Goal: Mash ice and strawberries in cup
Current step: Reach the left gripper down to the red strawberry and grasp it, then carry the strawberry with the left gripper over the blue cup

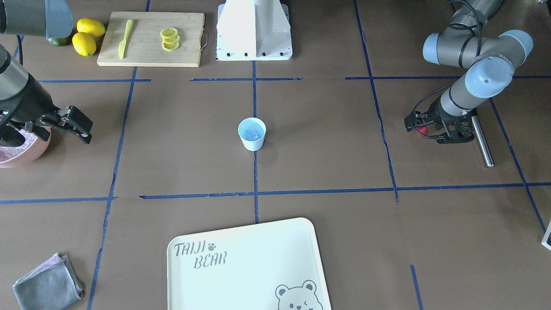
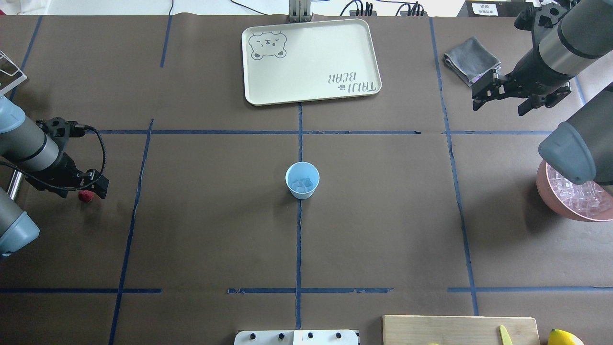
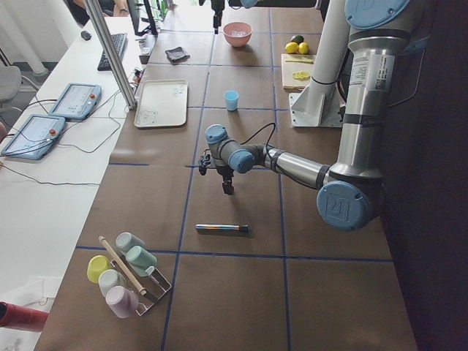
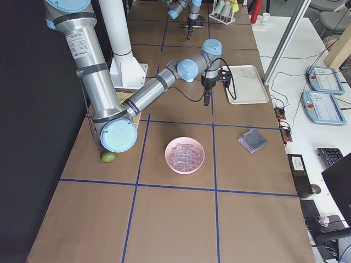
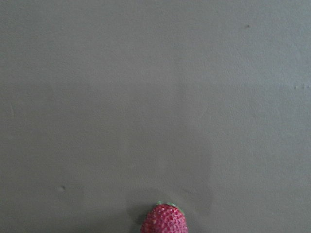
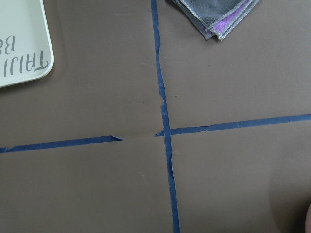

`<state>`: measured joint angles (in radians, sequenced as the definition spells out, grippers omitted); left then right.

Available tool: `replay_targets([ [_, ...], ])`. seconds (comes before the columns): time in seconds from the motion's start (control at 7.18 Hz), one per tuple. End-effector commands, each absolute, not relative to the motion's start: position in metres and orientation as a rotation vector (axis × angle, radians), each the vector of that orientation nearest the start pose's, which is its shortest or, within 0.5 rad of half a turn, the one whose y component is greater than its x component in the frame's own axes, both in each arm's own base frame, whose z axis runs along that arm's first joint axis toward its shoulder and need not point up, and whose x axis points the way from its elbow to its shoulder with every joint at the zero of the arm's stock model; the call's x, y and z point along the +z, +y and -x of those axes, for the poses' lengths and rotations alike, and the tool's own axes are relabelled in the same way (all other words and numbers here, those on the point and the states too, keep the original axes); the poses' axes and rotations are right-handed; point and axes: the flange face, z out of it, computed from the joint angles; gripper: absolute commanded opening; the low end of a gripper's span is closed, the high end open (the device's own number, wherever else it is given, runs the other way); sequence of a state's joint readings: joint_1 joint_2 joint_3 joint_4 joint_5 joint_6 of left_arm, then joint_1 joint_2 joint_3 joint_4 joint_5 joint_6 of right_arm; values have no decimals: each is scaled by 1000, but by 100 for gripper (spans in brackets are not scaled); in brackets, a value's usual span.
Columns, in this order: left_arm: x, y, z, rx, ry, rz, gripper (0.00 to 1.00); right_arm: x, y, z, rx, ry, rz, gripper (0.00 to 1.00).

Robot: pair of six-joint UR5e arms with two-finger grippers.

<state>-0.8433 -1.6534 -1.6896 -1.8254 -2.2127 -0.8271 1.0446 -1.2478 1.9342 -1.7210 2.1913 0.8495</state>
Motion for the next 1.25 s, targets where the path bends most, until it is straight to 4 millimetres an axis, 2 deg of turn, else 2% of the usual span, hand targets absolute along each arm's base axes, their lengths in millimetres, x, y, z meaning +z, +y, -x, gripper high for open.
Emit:
replay_targets([
  [0.0, 535, -456, -309, 61, 759, 129, 96, 338, -528, 220, 139, -793, -13, 100],
  [0.28, 537, -456, -309, 60, 755, 128, 89, 336, -528, 220, 138, -796, -16, 100],
  [0.42, 536, -456, -309, 60, 756, 128, 76, 334, -528, 221, 137, -797, -19, 100],
  [0.56, 535, -456, -309, 59, 757, 127, 41, 334, -528, 221, 136, -799, -18, 100],
  [0.7, 536, -456, -310, 60, 756, 128, 11, 334, -528, 220, 137, -799, -18, 100],
  [0.84, 535, -456, -310, 61, 759, 129, 0, 335, -528, 221, 136, -797, -17, 100],
  [1.11, 526, -456, -310, 66, 771, 122, 0, 332, -527, 221, 133, -802, -20, 100],
])
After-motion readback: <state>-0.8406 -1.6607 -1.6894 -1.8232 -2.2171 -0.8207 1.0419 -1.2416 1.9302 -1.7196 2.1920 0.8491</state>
